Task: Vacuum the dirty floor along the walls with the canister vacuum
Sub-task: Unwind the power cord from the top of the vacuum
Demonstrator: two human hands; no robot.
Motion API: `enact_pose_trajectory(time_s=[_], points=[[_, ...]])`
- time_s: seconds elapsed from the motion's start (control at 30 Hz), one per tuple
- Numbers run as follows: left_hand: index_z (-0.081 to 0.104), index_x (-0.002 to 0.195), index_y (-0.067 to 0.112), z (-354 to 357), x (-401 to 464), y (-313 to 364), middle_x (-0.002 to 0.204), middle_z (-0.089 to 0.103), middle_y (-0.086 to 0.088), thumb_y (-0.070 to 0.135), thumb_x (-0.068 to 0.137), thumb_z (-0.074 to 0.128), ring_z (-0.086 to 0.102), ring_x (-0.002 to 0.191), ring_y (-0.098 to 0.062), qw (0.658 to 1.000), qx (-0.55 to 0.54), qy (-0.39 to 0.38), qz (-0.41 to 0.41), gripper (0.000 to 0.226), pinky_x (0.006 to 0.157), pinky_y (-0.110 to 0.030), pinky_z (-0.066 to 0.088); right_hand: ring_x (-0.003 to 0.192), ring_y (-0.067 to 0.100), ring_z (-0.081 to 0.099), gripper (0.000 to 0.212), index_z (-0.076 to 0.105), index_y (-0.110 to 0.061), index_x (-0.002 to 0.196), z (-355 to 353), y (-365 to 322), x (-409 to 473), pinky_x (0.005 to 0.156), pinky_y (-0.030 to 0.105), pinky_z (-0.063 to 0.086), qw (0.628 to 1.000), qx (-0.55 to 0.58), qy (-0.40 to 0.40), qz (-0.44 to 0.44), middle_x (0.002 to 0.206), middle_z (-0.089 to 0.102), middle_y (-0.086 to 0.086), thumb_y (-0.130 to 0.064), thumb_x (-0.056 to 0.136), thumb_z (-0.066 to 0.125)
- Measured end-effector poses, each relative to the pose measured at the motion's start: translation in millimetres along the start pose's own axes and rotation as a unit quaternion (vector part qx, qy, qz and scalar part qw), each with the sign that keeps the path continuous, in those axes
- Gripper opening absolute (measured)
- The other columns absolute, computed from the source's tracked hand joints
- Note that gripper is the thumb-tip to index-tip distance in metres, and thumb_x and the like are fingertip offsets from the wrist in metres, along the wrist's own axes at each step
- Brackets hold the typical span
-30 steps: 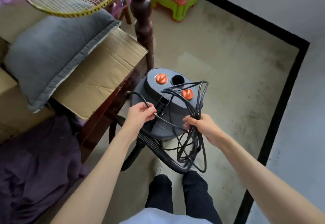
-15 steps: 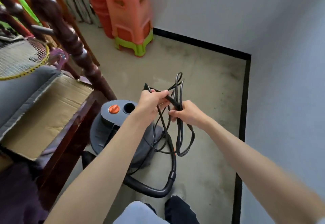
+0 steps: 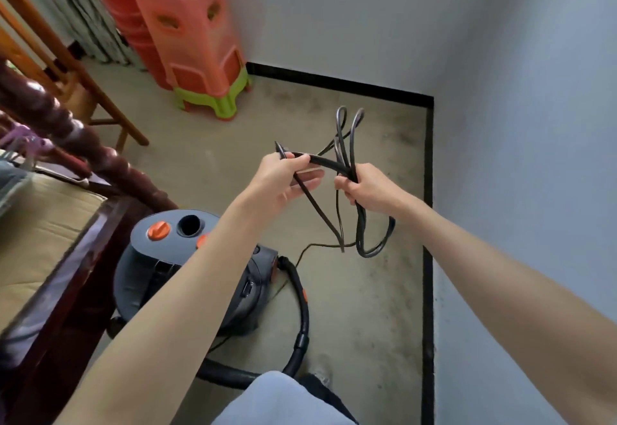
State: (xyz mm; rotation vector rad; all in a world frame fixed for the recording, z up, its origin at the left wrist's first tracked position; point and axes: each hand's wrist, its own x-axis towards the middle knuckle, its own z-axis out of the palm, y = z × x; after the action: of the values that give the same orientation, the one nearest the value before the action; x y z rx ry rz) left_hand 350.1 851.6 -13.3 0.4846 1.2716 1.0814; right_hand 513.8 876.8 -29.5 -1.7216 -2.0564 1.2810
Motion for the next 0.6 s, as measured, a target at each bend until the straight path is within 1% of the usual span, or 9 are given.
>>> enact_pose_trajectory(time_s=[0.07, 0.1, 0.13, 0.2, 0.23, 0.3, 0.4, 0.5, 0.6], points=[[0.045, 0.105, 0.005, 4.9, 5.1, -9.5, 0.093, 0.069, -0.016, 0.001, 0.097, 0.047, 0.072, 0.069, -0.021, 0.999, 0.03, -0.014, -0.01, 0.01, 0.059, -0.028, 0.058, 0.064, 0.013, 0.05, 0.016, 0.057, -0.014, 0.094, -5.4, 15.3, -1.7, 0.067, 0.029, 0.043, 1.0, 0.001, 0.019, 0.009, 0.07, 0.052, -0.005, -0.025, 0.102, 0.048], [0.044, 0.105, 0.007, 6.7, 6.2, -13.6, 0.095, 0.069, -0.016, 0.0, 0.097, 0.046, 0.072, 0.071, -0.021, 0.999, 0.043, -0.021, -0.013, 0.011, 0.06, -0.029, 0.058, 0.064, 0.013, 0.05, 0.017, 0.057, -0.014, 0.094, -8.0, 22.5, -3.5, 0.068, 0.029, 0.043, 1.0, 0.0, 0.024, 0.014, 0.07, 0.052, -0.005, -0.026, 0.102, 0.047], [0.043, 0.099, 0.008, 8.8, 6.2, -17.0, 0.095, 0.069, -0.017, -0.002, 0.096, 0.046, 0.071, 0.073, -0.022, 0.998, 0.053, -0.025, -0.017, 0.011, 0.062, -0.03, 0.059, 0.065, 0.013, 0.051, 0.018, 0.057, -0.014, 0.093, -10.6, 28.8, -6.0, 0.068, 0.03, 0.043, 0.999, -0.001, 0.028, 0.016, 0.07, 0.053, -0.005, -0.026, 0.102, 0.047], [0.039, 0.086, 0.013, 13.2, 5.3, -23.1, 0.091, 0.07, -0.015, -0.004, 0.096, 0.046, 0.069, 0.079, -0.025, 0.997, 0.066, -0.026, -0.022, 0.021, 0.07, -0.033, 0.059, 0.065, 0.011, 0.054, 0.02, 0.058, -0.012, 0.092, -15.7, 38.1, -11.4, 0.067, 0.027, 0.045, 0.999, -0.002, 0.03, 0.022, 0.071, 0.055, -0.003, -0.026, 0.102, 0.046], [0.037, 0.083, 0.014, 15.7, 5.0, -25.2, 0.089, 0.07, -0.014, -0.004, 0.096, 0.046, 0.069, 0.08, -0.025, 0.997, 0.07, -0.026, -0.025, 0.024, 0.075, -0.035, 0.057, 0.065, 0.01, 0.055, 0.021, 0.058, -0.012, 0.091, -18.0, 41.7, -13.5, 0.067, 0.027, 0.045, 0.999, -0.004, 0.03, 0.026, 0.071, 0.056, -0.002, -0.025, 0.102, 0.047], [0.038, 0.083, 0.014, 18.8, 4.9, -27.3, 0.088, 0.07, -0.013, -0.002, 0.096, 0.047, 0.068, 0.082, -0.026, 0.996, 0.08, -0.032, -0.03, 0.023, 0.078, -0.037, 0.056, 0.066, 0.011, 0.056, 0.021, 0.059, -0.012, 0.092, -21.3, 46.8, -15.8, 0.068, 0.026, 0.046, 0.999, -0.004, 0.031, 0.036, 0.072, 0.058, -0.002, -0.026, 0.102, 0.047], [0.042, 0.089, 0.013, 17.1, 8.2, -25.9, 0.094, 0.071, -0.012, 0.002, 0.097, 0.047, 0.068, 0.082, -0.025, 0.994, 0.092, -0.053, -0.034, 0.015, 0.074, -0.033, 0.057, 0.067, 0.011, 0.058, 0.026, 0.062, -0.008, 0.099, -24.3, 50.0, -13.7, 0.067, 0.024, 0.047, 0.999, 0.006, 0.032, 0.043, 0.074, 0.059, -0.001, -0.029, 0.102, 0.047], [0.047, 0.09, 0.012, 10.5, 12.1, -22.8, 0.095, 0.071, -0.011, 0.002, 0.096, 0.051, 0.069, 0.08, -0.022, 0.992, 0.098, -0.067, -0.033, 0.012, 0.077, -0.034, 0.057, 0.081, 0.021, 0.062, 0.034, 0.064, -0.005, 0.106, -23.6, 49.4, -4.7, 0.079, 0.034, 0.049, 0.999, -0.01, 0.033, 0.034, 0.083, 0.064, 0.006, -0.034, 0.102, 0.047], [0.05, 0.089, 0.011, 4.8, 17.6, -20.5, 0.092, 0.07, -0.011, 0.0, 0.091, 0.058, 0.068, 0.077, -0.022, 0.991, 0.117, -0.067, -0.027, 0.014, 0.077, -0.034, 0.057, 0.08, 0.021, 0.061, 0.036, 0.065, -0.003, 0.107, -20.7, 47.3, 10.0, 0.077, 0.033, 0.047, 0.999, -0.014, 0.027, 0.029, 0.084, 0.065, 0.007, -0.035, 0.101, 0.048]])
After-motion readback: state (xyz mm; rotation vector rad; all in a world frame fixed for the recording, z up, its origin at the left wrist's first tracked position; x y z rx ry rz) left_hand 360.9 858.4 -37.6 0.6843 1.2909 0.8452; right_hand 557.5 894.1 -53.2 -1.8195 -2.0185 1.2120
